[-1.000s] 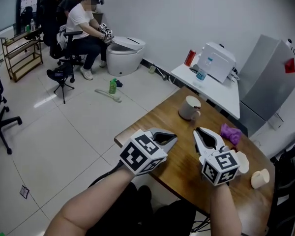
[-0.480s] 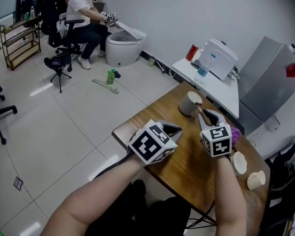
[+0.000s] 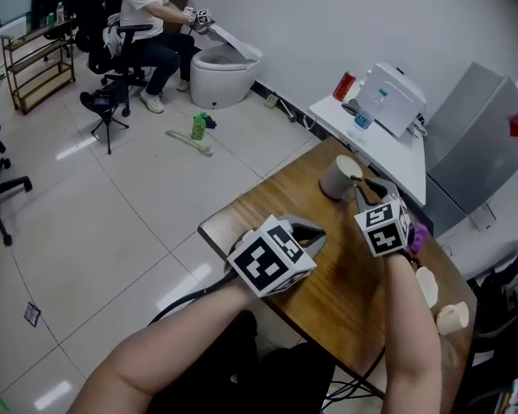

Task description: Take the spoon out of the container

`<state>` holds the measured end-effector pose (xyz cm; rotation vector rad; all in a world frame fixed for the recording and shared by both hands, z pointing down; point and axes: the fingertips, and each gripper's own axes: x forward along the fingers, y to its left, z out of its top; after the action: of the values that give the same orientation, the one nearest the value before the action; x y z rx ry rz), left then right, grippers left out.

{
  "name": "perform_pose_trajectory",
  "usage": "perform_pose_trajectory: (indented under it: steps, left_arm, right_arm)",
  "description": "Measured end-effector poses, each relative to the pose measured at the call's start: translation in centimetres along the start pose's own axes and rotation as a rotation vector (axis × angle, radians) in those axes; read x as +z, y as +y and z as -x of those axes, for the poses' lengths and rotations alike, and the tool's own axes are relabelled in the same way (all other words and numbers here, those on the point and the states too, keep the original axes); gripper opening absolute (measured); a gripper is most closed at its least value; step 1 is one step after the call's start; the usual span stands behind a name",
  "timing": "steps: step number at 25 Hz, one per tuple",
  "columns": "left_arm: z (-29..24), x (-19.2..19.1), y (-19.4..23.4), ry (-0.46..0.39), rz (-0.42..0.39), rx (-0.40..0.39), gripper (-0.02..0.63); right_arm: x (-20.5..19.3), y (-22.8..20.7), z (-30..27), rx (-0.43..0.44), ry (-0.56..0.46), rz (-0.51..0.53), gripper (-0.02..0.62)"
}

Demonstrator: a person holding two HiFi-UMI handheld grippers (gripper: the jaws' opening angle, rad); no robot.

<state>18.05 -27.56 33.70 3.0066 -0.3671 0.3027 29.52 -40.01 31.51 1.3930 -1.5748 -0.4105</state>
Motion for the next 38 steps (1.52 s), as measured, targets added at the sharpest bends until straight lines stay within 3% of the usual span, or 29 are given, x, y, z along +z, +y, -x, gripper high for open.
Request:
perform_pose_trajectory:
  steps: [12,15,38]
  left_arm:
    - [0.7,-0.4,-0.8,-0.012,0.013,-0.013,0.012]
    - [0.7,-0.6,-0.8,-0.009,0.019,-0.013,0.012]
    - [1.0,-0.9,-2.2,-0.022,0.024,-0.016,0.012]
  right_arm:
    - [0.3,0.3,-0.8,-0.013,-0.016,0.028,0.081]
    - [0.4,0.2,-0.7,-0.031,-0.019,0.030,0.049]
    - [3.9,-1.1,4.0,-0.185,-0.153,0.185,0.041]
